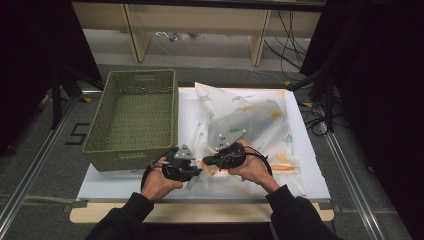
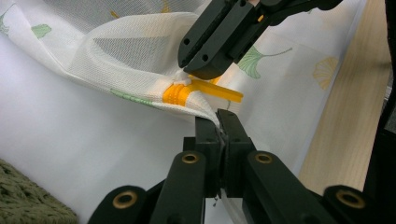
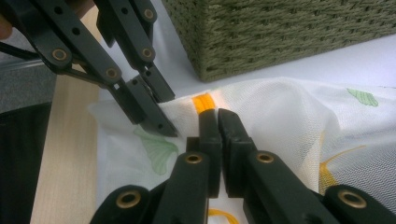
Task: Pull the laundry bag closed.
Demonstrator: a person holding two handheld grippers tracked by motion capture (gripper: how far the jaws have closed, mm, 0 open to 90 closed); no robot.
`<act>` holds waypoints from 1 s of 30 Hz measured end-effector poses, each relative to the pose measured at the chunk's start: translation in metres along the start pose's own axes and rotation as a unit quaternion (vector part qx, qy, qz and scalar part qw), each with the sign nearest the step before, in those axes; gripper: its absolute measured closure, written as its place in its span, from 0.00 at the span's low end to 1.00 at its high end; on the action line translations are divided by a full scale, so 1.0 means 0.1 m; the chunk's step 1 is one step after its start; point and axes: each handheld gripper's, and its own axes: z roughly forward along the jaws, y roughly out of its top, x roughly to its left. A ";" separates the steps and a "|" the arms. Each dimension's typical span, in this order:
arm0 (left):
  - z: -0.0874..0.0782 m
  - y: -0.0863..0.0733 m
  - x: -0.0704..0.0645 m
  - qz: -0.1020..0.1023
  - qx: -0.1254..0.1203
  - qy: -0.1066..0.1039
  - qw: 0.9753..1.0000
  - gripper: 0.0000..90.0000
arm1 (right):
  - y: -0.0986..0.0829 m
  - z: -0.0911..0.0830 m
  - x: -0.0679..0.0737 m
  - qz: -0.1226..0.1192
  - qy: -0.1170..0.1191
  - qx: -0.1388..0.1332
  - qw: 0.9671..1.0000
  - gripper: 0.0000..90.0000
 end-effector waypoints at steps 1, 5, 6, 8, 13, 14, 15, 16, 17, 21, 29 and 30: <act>0.00 0.00 0.00 0.001 -0.001 0.000 1.000 0.97 | 0.00 0.00 0.00 0.001 0.000 0.000 1.000 0.99; 0.01 0.00 0.00 0.005 0.000 -0.003 1.000 0.97 | -0.01 0.02 -0.01 0.011 0.004 0.007 1.000 0.98; 0.01 0.00 0.00 0.005 0.000 -0.003 1.000 0.97 | -0.01 0.02 -0.01 0.012 0.007 0.012 1.000 0.98; 0.01 0.00 0.00 0.003 -0.001 -0.004 1.000 0.97 | -0.01 0.02 -0.01 0.009 0.008 0.013 1.000 1.00; 0.02 0.00 0.01 -0.007 0.000 -0.009 1.000 0.92 | 0.00 0.02 0.01 0.007 0.001 0.022 1.000 1.00; 0.02 0.00 0.00 -0.013 -0.003 -0.010 1.000 0.89 | -0.01 0.02 0.01 0.005 0.000 0.023 1.000 1.00; 0.02 0.00 0.01 -0.024 -0.002 -0.009 1.000 0.85 | -0.01 0.02 0.01 0.005 0.000 0.025 1.000 1.00; 0.01 0.00 0.03 -0.029 -0.004 -0.008 1.000 0.80 | 0.00 0.02 0.01 0.005 -0.001 0.024 1.000 1.00; 0.00 0.00 0.04 -0.046 -0.011 -0.015 0.999 0.78 | 0.00 0.02 0.01 0.005 -0.001 0.025 1.000 1.00; -0.02 -0.01 0.10 -0.076 -0.034 -0.009 0.997 0.73 | 0.00 0.03 0.01 -0.004 -0.003 0.026 1.000 1.00; -0.02 0.00 0.11 -0.100 -0.050 -0.006 0.994 0.76 | 0.00 0.04 0.02 -0.002 -0.010 0.032 0.999 1.00; -0.02 0.00 0.11 -0.100 -0.050 -0.006 0.994 0.81 | 0.00 0.04 0.02 -0.002 -0.010 0.032 0.999 1.00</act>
